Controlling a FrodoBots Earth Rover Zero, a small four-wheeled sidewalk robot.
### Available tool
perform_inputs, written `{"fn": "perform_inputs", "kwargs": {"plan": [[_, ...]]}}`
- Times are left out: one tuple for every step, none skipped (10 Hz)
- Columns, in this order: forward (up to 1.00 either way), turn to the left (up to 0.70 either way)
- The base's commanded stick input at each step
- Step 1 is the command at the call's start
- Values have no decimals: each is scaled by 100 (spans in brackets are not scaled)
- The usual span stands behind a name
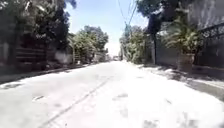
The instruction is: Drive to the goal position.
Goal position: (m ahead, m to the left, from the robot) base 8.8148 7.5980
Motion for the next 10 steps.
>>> {"fn": "perform_inputs", "kwargs": {"plan": [[100,-4],[100,0],[100,2],[100,2],[100,2],[100,2],[100,2],[100,2],[100,2],[100,2]]}}
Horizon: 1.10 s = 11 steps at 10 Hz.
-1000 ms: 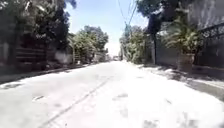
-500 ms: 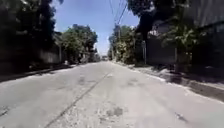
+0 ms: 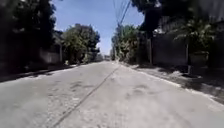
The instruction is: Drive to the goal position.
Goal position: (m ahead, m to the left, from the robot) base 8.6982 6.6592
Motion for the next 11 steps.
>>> {"fn": "perform_inputs", "kwargs": {"plan": [[100,2],[100,2],[100,2],[100,2],[100,2],[100,2],[100,2],[100,2],[100,-10],[100,-24],[100,-35]]}}
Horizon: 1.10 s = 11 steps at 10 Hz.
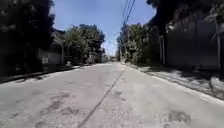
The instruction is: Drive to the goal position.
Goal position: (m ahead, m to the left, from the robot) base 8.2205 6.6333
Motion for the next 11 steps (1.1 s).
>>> {"fn": "perform_inputs", "kwargs": {"plan": [[100,-38],[100,-30],[100,-11],[100,2],[100,2],[100,2],[100,2],[100,2],[100,2],[100,2],[100,2]]}}
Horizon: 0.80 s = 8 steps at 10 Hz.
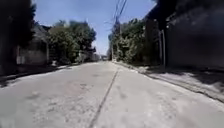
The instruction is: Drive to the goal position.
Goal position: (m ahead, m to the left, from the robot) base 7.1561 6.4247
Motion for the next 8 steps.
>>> {"fn": "perform_inputs", "kwargs": {"plan": [[100,2],[100,2],[100,2],[100,2],[100,2],[100,2],[100,2],[100,2]]}}
